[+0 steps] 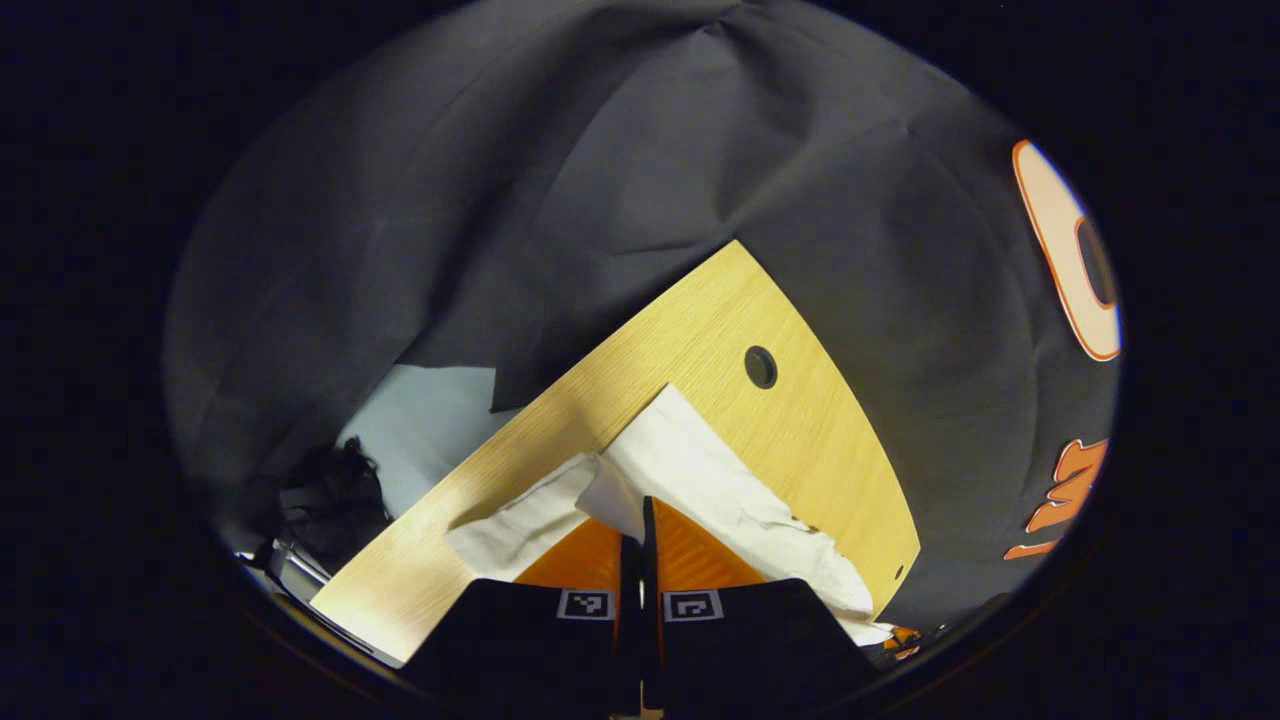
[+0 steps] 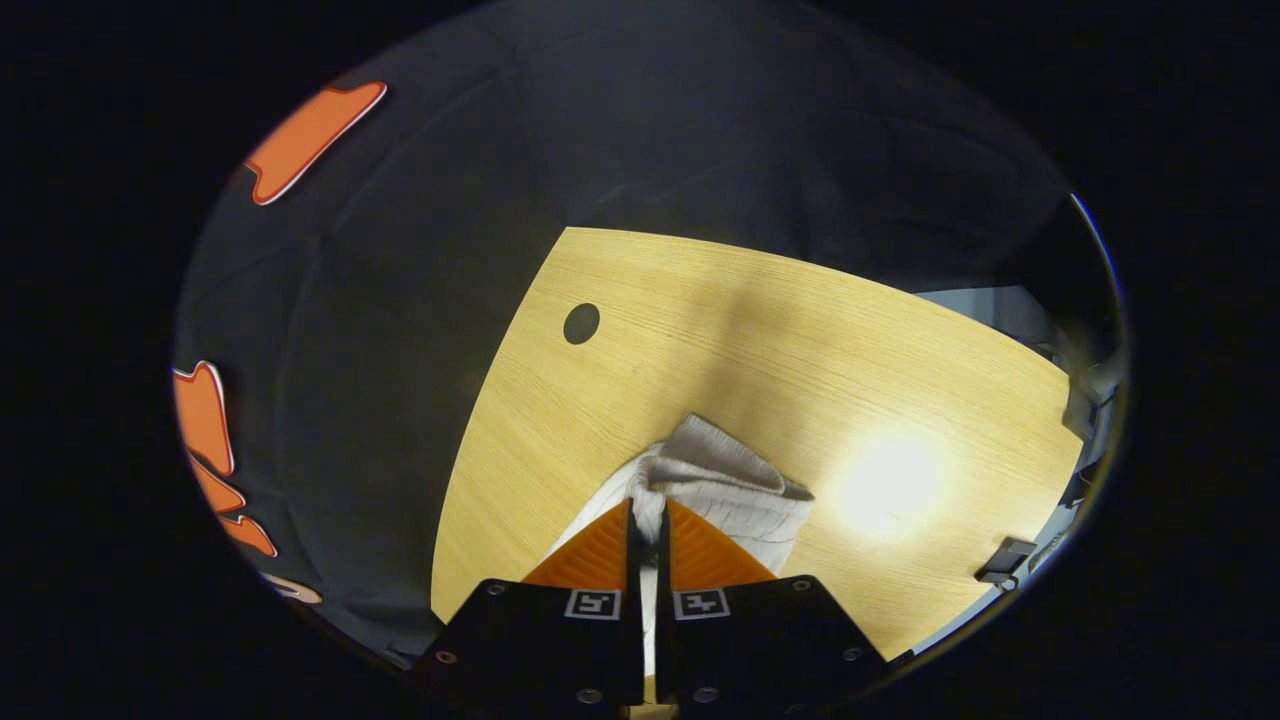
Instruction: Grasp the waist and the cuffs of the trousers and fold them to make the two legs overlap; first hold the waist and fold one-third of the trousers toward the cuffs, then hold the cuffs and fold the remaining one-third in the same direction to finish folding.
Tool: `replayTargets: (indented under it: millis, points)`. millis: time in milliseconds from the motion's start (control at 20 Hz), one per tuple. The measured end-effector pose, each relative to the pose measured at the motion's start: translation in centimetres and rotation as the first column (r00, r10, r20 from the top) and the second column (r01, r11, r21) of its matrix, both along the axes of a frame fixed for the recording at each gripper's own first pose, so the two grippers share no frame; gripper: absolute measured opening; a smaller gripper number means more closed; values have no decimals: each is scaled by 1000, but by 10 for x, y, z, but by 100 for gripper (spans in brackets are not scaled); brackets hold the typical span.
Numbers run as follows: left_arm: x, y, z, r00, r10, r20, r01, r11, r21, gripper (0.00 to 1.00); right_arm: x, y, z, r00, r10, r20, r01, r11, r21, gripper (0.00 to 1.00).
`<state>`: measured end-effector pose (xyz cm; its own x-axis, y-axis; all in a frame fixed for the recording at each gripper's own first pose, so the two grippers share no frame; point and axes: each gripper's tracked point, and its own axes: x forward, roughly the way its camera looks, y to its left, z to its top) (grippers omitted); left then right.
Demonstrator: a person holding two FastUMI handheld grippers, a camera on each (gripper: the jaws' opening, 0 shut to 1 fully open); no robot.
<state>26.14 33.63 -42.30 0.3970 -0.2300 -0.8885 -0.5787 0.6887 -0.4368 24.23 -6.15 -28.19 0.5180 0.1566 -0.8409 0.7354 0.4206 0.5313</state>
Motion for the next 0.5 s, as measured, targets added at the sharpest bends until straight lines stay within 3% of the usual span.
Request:
replayTargets:
  millis: [250,350,400,450,500]
  points:
    - [42,-1,-8,999,7,52,-8,1000,4,5,32,0,2,994,-86,65,81,993,80,5]
    - [51,0,-14,998,4,69,-7,999,35,11,47,-4,10,985,-122,120,109,988,109,5]
    - [50,3,-11,997,-2,73,-2,999,48,16,55,-4,12,981,-128,144,110,986,124,11]
    - [49,4,-7,996,-3,87,-1,999,44,19,58,-4,14,976,-140,166,118,984,136,6]
    - [53,3,-11,995,0,101,-5,999,45,38,60,-4,14,973,-142,182,119,984,131,11]
